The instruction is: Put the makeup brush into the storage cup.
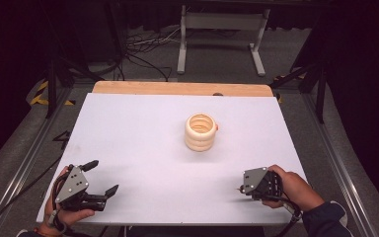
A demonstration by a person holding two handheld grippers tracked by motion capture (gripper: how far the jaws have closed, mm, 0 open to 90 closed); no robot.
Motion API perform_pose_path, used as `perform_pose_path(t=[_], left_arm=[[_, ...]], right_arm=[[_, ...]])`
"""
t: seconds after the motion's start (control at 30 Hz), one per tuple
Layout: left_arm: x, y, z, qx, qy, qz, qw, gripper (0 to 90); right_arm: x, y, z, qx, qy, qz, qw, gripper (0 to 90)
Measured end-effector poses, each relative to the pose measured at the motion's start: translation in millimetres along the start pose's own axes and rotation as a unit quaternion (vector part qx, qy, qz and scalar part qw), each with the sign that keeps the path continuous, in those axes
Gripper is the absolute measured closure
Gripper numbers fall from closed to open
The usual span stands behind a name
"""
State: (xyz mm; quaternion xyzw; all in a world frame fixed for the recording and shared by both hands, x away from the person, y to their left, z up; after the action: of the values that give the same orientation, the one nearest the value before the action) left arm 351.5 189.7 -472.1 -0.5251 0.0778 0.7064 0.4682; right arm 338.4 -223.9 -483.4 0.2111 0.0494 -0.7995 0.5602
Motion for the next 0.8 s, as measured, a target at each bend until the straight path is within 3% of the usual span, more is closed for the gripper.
perform_pose_path(t=[0.1,0.23,0.37,0.4,0.43,0.47,0.63,0.7,0.77,0.8], left_arm=[[0.1,-0.1,0.0,0.0,0.0,0.001,1.0,5.1],[0.0,-0.5,0.4,0.0,0.001,0.004,1.0,5.1],[0.3,-0.8,0.7,-0.001,0.001,0.005,1.0,5.1],[0.2,-1.3,0.7,-0.002,0.002,0.004,1.0,5.1],[0.2,-1.3,0.7,-0.002,0.002,0.004,1.0,5.1],[0.4,-1.2,0.7,-0.002,0.001,0.004,1.0,5.1],[0.0,-1.3,1.2,-0.002,0.003,0.004,1.0,5.1],[0.0,-1.3,1.4,-0.002,0.002,0.003,1.0,5.1],[-0.1,-1.3,1.6,-0.002,0.002,0.003,1.0,5.1],[-0.1,-1.8,2.0,-0.003,0.003,0.004,1.0,5.1]], right_arm=[[-8.5,9.2,10.8,0.016,0.052,-0.027,0.9982,84.7],[-16.0,23.2,25.5,0.047,0.108,-0.06,0.9912,84.7],[-20.7,36.7,41.0,0.077,0.156,-0.091,0.9805,84.7],[-22.0,40.9,45.9,0.086,0.17,-0.102,0.9763,84.8],[-22.0,40.9,45.9,0.086,0.17,-0.102,0.9763,84.8],[-24.9,44.9,53.3,0.094,0.195,-0.115,0.9694,84.8],[-28.4,53.7,65.9,0.111,0.233,-0.142,0.9557,84.8],[-29.5,58.4,71.5,0.117,0.25,-0.156,0.9483,84.8],[-30.6,60.2,74.3,0.115,0.263,-0.164,0.9439,84.8],[-30.6,60.2,74.3,0.115,0.263,-0.164,0.9439,84.8]])
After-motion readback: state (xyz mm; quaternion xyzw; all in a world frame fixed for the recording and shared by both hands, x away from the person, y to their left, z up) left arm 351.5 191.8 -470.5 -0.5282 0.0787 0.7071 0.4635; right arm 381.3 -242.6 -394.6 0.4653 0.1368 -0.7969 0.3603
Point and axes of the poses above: each handheld gripper's, and its own axes: z roughly backward along the jaws, x roughly out of its underside, y roughly to its right, the point moved 10 cm from there along -z, roughly forward along the jaws, and after that the axes turned 15 degrees about -z, right-handed, at the moved point
